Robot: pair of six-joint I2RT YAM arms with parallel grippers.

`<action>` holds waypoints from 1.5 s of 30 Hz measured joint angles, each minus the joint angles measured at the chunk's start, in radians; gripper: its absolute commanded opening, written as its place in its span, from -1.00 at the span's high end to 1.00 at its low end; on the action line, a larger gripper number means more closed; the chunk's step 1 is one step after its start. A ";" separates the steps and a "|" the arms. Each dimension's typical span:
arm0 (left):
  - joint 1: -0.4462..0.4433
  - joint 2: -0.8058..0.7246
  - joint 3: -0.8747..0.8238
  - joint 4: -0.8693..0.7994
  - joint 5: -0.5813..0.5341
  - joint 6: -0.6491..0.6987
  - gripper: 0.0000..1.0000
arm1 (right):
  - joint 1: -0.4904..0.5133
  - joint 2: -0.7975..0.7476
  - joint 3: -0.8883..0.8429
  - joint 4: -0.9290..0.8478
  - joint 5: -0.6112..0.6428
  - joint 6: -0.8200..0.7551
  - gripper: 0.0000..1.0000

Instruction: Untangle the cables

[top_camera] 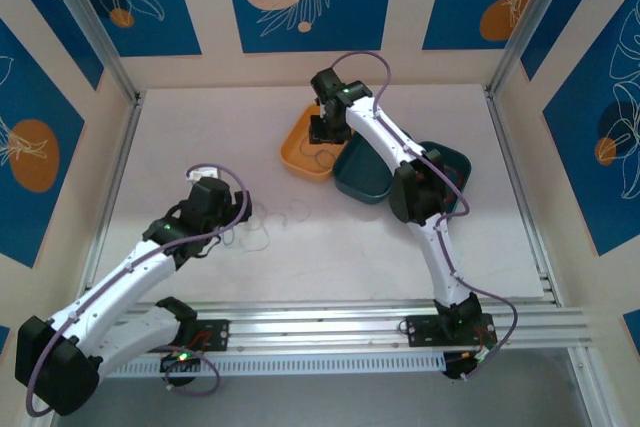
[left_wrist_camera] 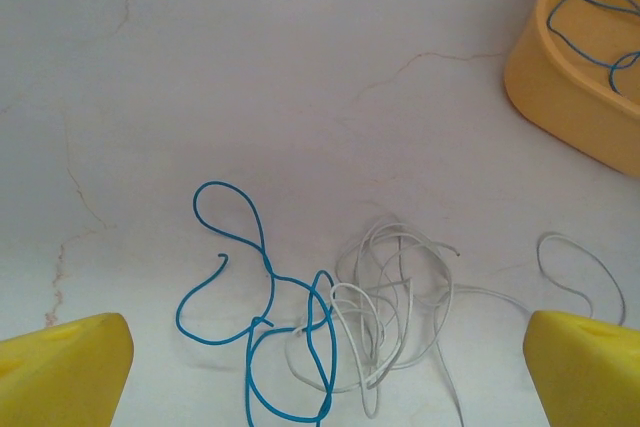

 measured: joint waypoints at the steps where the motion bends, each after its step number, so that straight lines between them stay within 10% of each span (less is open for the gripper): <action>1: 0.010 0.009 0.000 0.001 0.012 0.000 -1.00 | 0.000 -0.019 -0.019 0.000 0.007 -0.001 0.08; 11: 0.217 0.166 0.003 0.029 0.241 -0.062 -0.96 | 0.077 -0.352 -0.304 0.099 0.038 -0.027 -0.27; 20: 0.321 0.206 -0.051 0.136 0.409 -0.144 -0.14 | 0.235 -0.553 -0.646 0.275 0.045 -0.021 -0.98; 37: 0.325 0.293 -0.061 0.179 0.509 -0.158 0.37 | 0.371 -0.566 -0.782 0.440 0.127 0.100 -0.98; 45: 0.325 0.298 -0.061 0.177 0.517 -0.163 0.95 | 0.367 -0.575 -0.797 0.447 0.150 0.114 -0.98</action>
